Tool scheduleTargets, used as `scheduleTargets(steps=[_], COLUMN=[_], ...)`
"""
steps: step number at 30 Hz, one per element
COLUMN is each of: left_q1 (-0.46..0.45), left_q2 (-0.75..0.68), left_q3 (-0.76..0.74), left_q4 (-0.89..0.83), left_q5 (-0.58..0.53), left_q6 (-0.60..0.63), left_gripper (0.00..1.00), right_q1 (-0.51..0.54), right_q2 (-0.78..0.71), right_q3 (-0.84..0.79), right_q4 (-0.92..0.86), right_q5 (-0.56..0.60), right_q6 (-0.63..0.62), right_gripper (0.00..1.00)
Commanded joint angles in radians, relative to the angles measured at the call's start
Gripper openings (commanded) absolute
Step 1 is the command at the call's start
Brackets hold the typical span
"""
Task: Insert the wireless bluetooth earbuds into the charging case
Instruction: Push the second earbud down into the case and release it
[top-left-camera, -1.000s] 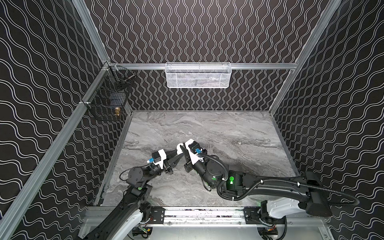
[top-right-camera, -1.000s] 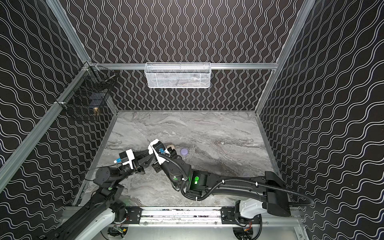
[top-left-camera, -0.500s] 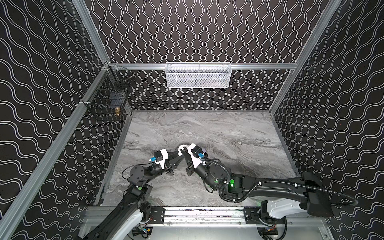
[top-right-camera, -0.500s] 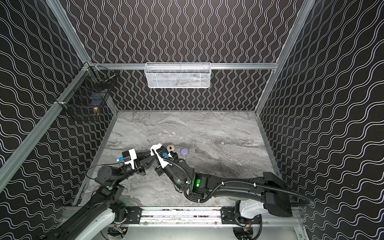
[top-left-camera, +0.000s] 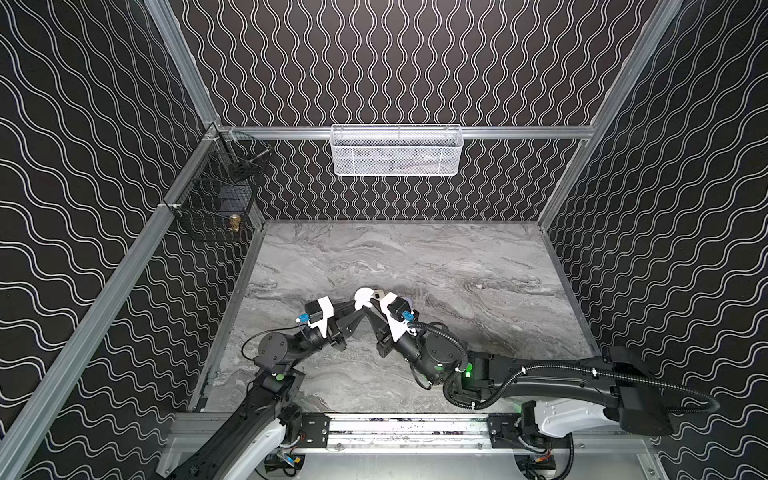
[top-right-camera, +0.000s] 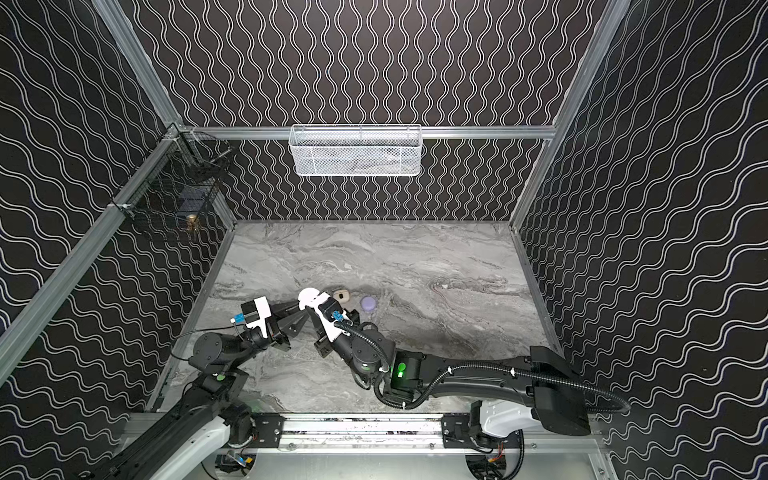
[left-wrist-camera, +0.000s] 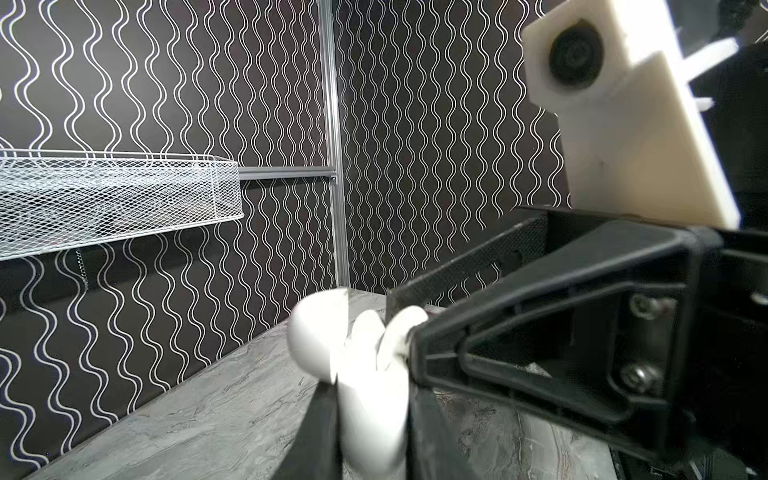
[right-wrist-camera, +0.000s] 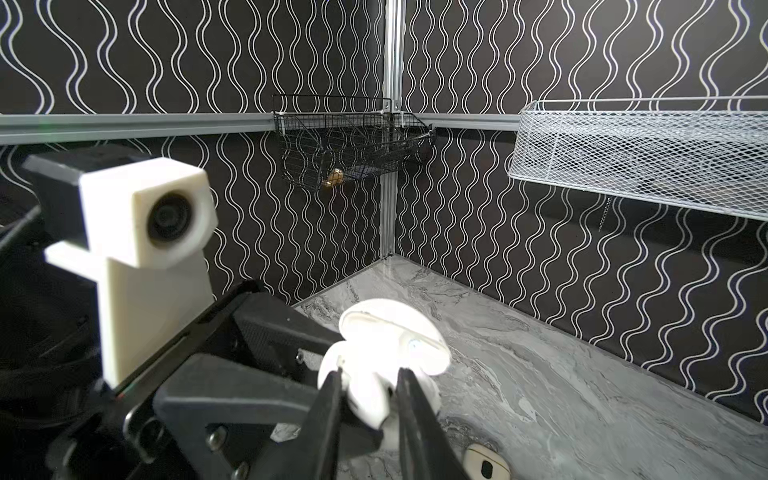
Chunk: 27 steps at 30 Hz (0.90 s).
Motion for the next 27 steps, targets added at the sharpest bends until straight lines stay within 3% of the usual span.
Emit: scheduleTargets(steps=[1,6,10,13,17,22,27], left_q1=[-0.001,-0.001,-0.002,-0.001,-0.001,-0.001,-0.001], left_q2=[-0.004,0.003,0.008,0.013,0.022,0.016,0.016], left_q3=[0.0,-0.004,0.0,0.0,0.003,0.005,0.003], left_q4=[0.127,0.135,0.116,0.107,0.108,0.105,0.12], left_q5=[0.032,0.035,0.014,-0.007,-0.003,0.011,0.021], left_q6=[-0.015,-0.011,-0.003,0.004,0.005,0.007,-0.003], left_gripper=[0.0,0.0,0.0,0.0,0.0,0.0,0.0], right_q1=[0.0,0.0,0.007,0.026,0.042,0.042,0.036], right_q2=[0.014,0.027,0.004,-0.032,-0.087,-0.169,-0.139], right_q3=[0.028,0.08,0.08,0.066,0.05,-0.011,0.009], right_q4=[-0.043,-0.091,-0.121,-0.139,-0.189,-0.234,-0.277], right_q5=[0.005,0.016,-0.002,-0.012,0.023,0.119,0.174], right_q6=[-0.016,-0.008,0.012,0.02,0.053,0.126,0.165], right_gripper=[0.26,0.26,0.43,0.44,0.39,0.26,0.16])
